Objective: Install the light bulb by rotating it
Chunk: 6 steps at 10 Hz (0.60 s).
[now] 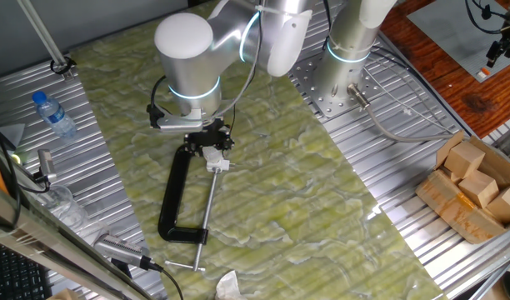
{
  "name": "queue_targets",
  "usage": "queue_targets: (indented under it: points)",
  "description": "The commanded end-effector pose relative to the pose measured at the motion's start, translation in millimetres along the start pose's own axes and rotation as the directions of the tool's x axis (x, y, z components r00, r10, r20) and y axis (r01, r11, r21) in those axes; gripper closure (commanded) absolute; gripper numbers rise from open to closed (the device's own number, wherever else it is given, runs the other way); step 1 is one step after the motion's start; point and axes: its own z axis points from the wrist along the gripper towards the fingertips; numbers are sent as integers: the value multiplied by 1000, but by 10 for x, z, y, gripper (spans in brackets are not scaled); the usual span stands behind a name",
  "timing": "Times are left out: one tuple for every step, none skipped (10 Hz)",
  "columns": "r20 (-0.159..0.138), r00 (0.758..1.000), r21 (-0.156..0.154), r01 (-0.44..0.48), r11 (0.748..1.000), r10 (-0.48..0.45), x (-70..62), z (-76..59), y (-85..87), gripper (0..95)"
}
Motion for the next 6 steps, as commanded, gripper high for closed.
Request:
queue_targets:
  points:
    - [-1,1000,6,1,1000,-1,10,0,4,570]
    - [-1,1000,6,0,1000,0,10,0,4,570]
    - [-1,1000,6,-2,1000,2,10,0,4,760]
    - [-2,1000,8,-9,1000,9,10,1,4,760]
    - [-2,1000,6,-18,1000,18,10,1,4,950]
    - [-2,1000,6,-30,1000,30,10,1,4,950]
